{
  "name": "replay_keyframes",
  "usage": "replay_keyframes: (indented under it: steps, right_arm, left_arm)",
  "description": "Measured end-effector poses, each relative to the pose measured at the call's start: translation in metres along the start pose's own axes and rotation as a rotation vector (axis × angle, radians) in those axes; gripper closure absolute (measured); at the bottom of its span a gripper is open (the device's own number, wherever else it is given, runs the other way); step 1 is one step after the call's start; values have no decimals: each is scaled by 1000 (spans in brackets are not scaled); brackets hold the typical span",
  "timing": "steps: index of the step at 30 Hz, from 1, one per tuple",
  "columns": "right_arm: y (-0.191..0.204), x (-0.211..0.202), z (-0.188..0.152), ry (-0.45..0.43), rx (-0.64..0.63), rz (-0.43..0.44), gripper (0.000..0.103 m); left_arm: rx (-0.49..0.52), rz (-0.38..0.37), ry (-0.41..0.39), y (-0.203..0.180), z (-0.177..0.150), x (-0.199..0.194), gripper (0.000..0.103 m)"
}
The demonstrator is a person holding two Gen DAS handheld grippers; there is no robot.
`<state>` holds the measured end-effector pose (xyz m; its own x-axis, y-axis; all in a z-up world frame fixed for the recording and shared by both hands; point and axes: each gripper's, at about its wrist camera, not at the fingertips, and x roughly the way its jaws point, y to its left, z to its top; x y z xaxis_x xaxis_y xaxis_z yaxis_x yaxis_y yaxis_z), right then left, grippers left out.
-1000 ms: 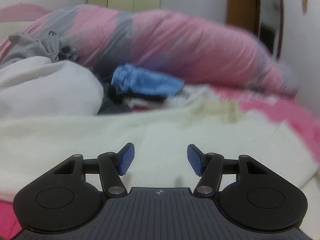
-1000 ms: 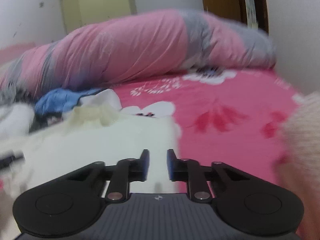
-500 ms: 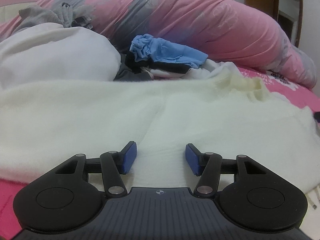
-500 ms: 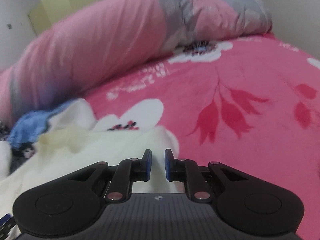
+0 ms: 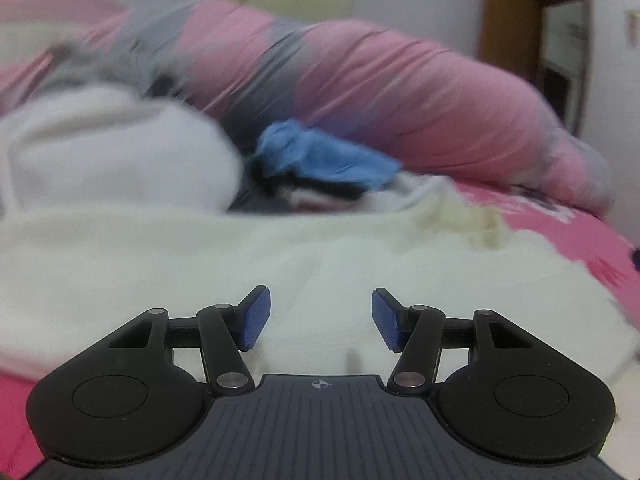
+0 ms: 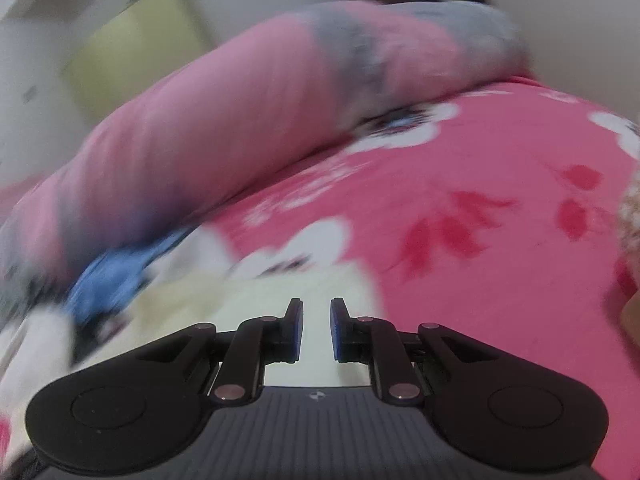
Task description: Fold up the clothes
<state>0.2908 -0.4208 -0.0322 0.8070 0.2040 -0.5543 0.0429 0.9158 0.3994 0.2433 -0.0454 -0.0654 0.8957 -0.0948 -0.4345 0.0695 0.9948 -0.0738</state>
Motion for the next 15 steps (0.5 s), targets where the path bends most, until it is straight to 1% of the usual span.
replay_keyframes:
  steps: [1, 3, 4, 5, 7, 8, 9, 11, 12, 13, 15]
  right_arm:
    - [14, 0, -11, 18, -54, 8, 88]
    - [35, 10, -40, 57, -159, -5, 88]
    - [41, 23, -57, 95, -188, -23, 88]
    - [46, 31, -69, 109, -216, -43, 88]
    - [55, 31, -82, 74, -267, -87, 88]
    - [60, 29, -82, 68, -269, -106, 87]
    - [66, 23, -79, 70, -253, -97, 87]
    - [80, 8, -78, 58, -246, -18, 87]
    - [88, 4, -81, 56, -263, 6, 87]
    - [97, 4, -89, 60, -305, 12, 87]
    - [106, 21, -112, 99, -378, -11, 82]
  left_arm:
    - [51, -15, 22, -7, -2, -1, 46]
    - [114, -20, 150, -17, -11, 11, 45]
    - [114, -19, 200, -17, -17, 18, 45]
    - [95, -26, 196, -13, -21, 20, 44]
    - [63, -34, 199, -8, -17, 19, 44]
    - [56, -28, 184, -6, -16, 15, 45]
    - [51, -21, 166, -4, -14, 11, 46]
    - [44, -7, 138, 1, -14, 3, 44]
    - [48, 3, 154, 3, -17, 3, 43]
    - [46, 10, 186, 7, -21, 9, 42]
    - [-15, -20, 200, 17, -23, 12, 42]
